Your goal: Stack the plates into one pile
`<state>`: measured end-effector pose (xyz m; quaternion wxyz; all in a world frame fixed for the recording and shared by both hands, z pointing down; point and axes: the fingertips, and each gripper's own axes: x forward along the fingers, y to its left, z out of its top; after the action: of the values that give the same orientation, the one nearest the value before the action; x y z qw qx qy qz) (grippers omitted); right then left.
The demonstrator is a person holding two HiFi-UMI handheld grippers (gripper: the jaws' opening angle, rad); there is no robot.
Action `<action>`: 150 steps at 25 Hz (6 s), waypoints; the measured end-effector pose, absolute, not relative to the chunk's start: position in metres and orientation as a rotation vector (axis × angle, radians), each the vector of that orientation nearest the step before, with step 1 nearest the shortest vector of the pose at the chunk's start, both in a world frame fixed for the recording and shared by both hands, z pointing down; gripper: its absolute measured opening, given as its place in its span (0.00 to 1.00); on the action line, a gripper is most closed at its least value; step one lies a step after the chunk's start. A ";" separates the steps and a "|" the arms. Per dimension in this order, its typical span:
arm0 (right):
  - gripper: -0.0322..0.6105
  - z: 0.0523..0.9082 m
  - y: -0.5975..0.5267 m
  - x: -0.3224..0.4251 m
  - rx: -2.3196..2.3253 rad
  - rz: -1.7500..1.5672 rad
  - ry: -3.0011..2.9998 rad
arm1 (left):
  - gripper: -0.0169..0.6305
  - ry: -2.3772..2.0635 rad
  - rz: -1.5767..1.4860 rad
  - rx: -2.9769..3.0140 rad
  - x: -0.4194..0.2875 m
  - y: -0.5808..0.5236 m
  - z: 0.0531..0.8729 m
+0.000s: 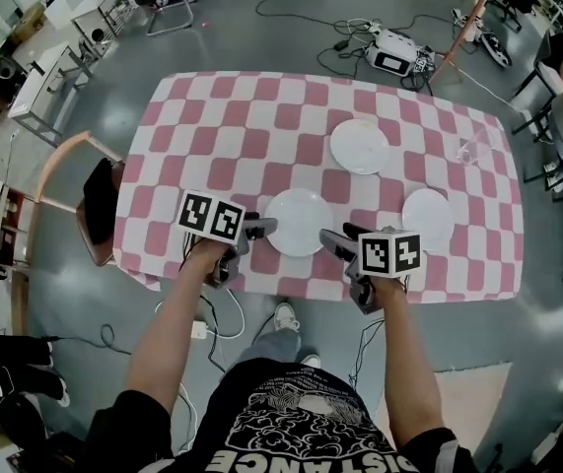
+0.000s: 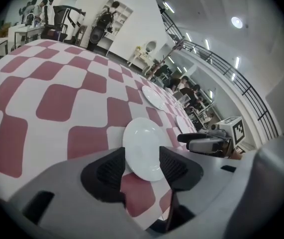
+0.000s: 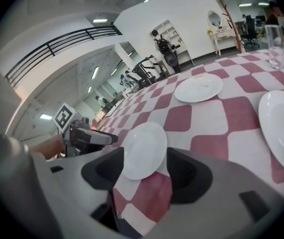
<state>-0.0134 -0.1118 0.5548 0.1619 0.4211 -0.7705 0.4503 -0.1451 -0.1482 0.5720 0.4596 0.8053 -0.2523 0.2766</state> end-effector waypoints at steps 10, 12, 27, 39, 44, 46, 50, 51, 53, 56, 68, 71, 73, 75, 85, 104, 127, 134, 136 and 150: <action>0.47 0.587 -0.117 -0.018 1.172 1.466 -2.074 | 0.36 -0.529 0.707 1.901 -0.148 -0.152 0.593; 0.47 0.591 -0.116 -0.019 1.176 1.485 -2.047 | 0.36 -0.517 0.713 1.893 -0.149 -0.152 0.597; 0.35 0.595 -0.122 -0.024 1.286 1.625 -2.001 | 0.23 -0.478 0.746 1.894 -0.143 -0.151 0.604; 0.13 0.601 -0.120 -0.013 1.368 1.643 -1.927 | 0.13 -0.561 0.791 1.904 -0.149 -0.154 0.609; 0.11 0.585 -0.127 -0.010 1.363 1.660 -1.982 | 0.10 -0.592 0.740 1.897 -0.147 -0.159 0.599; 0.11 0.578 -0.132 -0.006 1.367 1.639 -1.999 | 0.10 -0.598 0.728 1.904 -0.144 -0.163 0.593; 0.11 0.567 -0.142 0.003 1.377 1.608 -2.027 | 0.10 -0.611 0.707 1.926 -0.134 -0.172 0.581; 0.11 0.564 -0.144 0.006 1.379 1.604 -2.031 | 0.10 -0.614 0.702 1.931 -0.131 -0.174 0.578; 0.11 0.558 -0.148 0.012 1.381 1.601 -2.044 | 0.10 -0.621 0.692 1.940 -0.125 -0.178 0.573; 0.11 0.552 -0.155 0.022 1.383 1.593 -2.060 | 0.10 -0.627 0.676 1.950 -0.115 -0.184 0.566; 0.11 0.535 -0.185 0.082 1.413 1.548 -2.078 | 0.10 -0.649 0.634 1.980 -0.056 -0.215 0.548; 0.11 0.534 -0.195 0.098 1.421 1.547 -2.077 | 0.10 -0.660 0.632 1.992 -0.040 -0.225 0.544; 0.11 0.534 -0.204 0.109 1.423 1.544 -2.079 | 0.10 -0.670 0.627 1.994 -0.030 -0.233 0.542; 0.11 0.534 -0.212 0.118 1.425 1.538 -2.080 | 0.10 -0.681 0.623 1.993 -0.021 -0.241 0.542; 0.11 0.538 -0.260 0.155 1.434 1.519 -2.085 | 0.10 -0.742 0.593 1.964 0.014 -0.280 0.546; 0.12 0.586 -0.300 0.167 1.428 1.623 -2.045 | 0.10 -0.811 0.594 1.852 0.025 -0.318 0.588; 0.28 0.584 -0.304 0.170 1.447 1.488 -2.059 | 0.19 -0.798 0.645 1.873 0.023 -0.321 0.591; 0.29 0.572 -0.302 0.174 1.486 1.451 -2.073 | 0.19 -0.806 0.630 1.914 0.023 -0.320 0.578; 0.30 0.564 -0.301 0.174 1.498 1.435 -2.090 | 0.19 -0.807 0.618 1.938 0.026 -0.320 0.570; 0.39 0.493 -0.267 0.193 1.709 1.181 -2.154 | 0.29 -0.693 0.559 2.203 0.081 -0.295 0.508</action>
<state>0.1934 -0.2669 0.4933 0.0743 0.5695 -0.7178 0.3937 0.0806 -0.2946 0.5083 0.3736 0.8600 -0.2704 0.2184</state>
